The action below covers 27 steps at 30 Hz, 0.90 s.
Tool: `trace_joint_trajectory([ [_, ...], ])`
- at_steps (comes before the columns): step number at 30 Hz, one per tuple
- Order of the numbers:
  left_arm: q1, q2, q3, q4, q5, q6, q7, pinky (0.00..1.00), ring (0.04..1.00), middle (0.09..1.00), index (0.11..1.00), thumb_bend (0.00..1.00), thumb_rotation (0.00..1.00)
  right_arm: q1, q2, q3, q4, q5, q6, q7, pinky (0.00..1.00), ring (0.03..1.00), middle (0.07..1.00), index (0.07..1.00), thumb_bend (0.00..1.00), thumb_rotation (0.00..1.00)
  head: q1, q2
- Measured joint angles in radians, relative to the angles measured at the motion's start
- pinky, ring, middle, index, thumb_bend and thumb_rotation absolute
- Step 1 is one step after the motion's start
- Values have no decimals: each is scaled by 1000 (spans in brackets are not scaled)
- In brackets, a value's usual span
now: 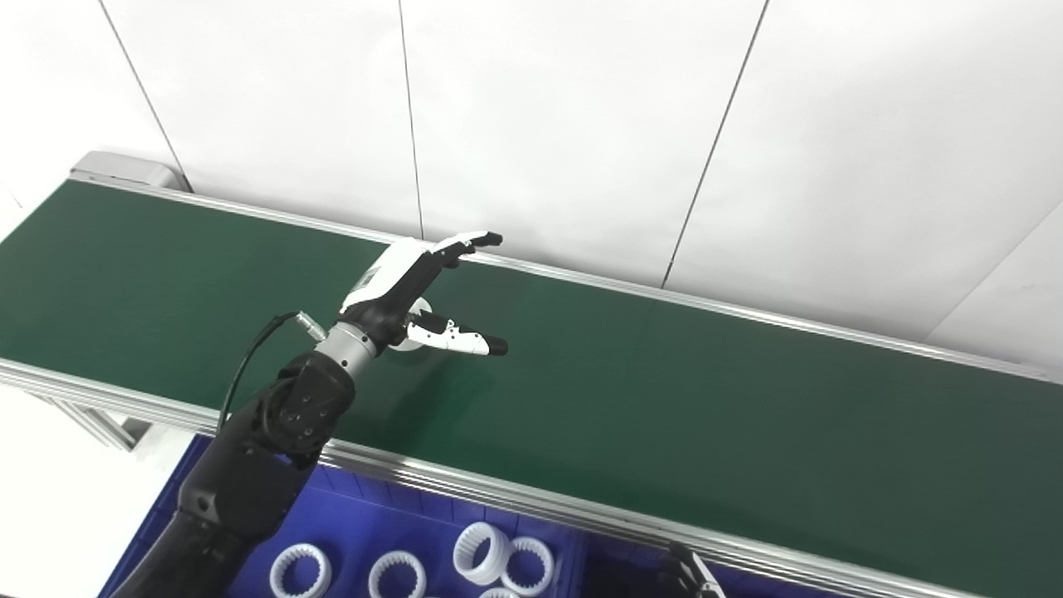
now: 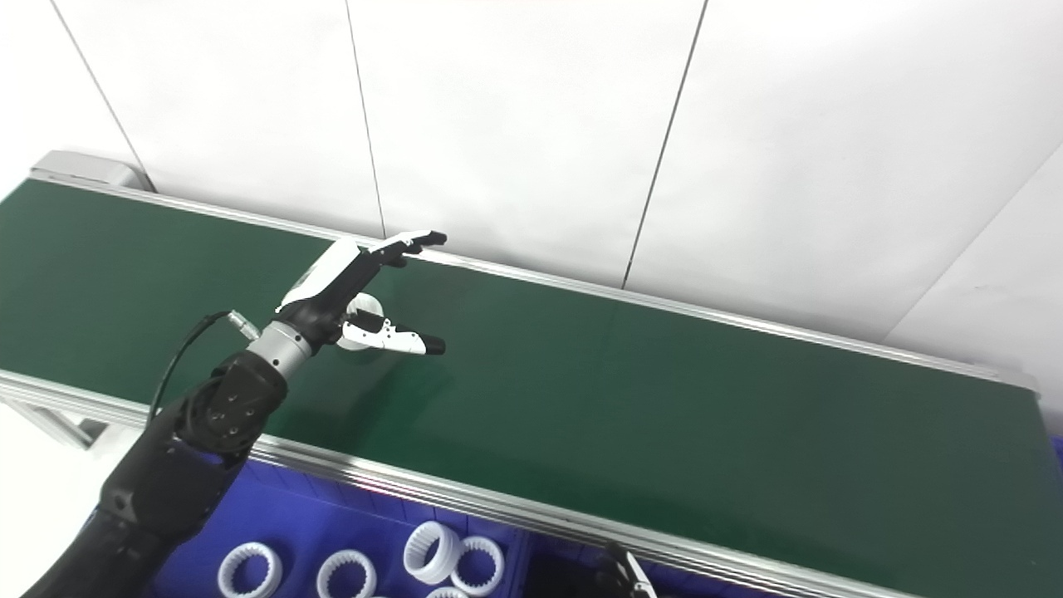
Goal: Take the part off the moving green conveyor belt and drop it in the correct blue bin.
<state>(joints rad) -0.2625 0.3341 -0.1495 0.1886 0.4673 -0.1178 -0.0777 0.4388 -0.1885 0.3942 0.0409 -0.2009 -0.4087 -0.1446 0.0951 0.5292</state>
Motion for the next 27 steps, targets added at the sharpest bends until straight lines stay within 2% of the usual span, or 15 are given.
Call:
trace_joint_trajectory([
  [6, -36, 3, -25, 99, 77, 1, 21, 879, 895, 922, 874, 819, 337, -3, -14, 17, 0, 5, -1, -7, 739, 842, 867, 925, 1000, 323, 0, 0],
  [10, -55, 6, -41, 171, 117, 2, 44, 980, 928, 950, 883, 837, 313, -4, -16, 25, 0, 25, -1, -15, 736, 842, 868, 926, 1000, 328, 0, 2],
  [16, -83, 14, -73, 261, 162, 3, 62, 1000, 953, 970, 891, 848, 315, -5, -22, 37, 0, 21, -1, -37, 735, 841, 866, 929, 1000, 338, -2, 3],
  [19, -95, 24, -105, 304, 201, 11, 80, 1000, 964, 965, 878, 817, 198, -5, -24, 41, -1, 22, -1, -41, 740, 842, 868, 928, 1000, 340, -3, 6],
  [22, -103, 16, -132, 303, 215, 14, 108, 990, 948, 947, 858, 785, 121, -5, -26, 42, -2, 23, -1, -41, 737, 840, 863, 927, 1000, 338, -3, 8],
  [25, -114, 5, -154, 282, 238, 17, 120, 913, 895, 907, 827, 746, 22, -7, -25, 43, -6, 23, -1, -42, 737, 839, 860, 926, 1000, 338, -2, 9],
  [26, -115, 0, -152, 282, 235, 20, 122, 645, 716, 780, 763, 654, 7, -6, -25, 43, -6, 23, -1, -43, 732, 836, 857, 926, 1000, 353, 0, 11],
  [27, -114, -3, -148, 283, 225, 23, 121, 531, 613, 651, 672, 591, 2, -5, -25, 43, -6, 23, -1, -44, 733, 836, 856, 926, 1000, 352, 0, 11],
])
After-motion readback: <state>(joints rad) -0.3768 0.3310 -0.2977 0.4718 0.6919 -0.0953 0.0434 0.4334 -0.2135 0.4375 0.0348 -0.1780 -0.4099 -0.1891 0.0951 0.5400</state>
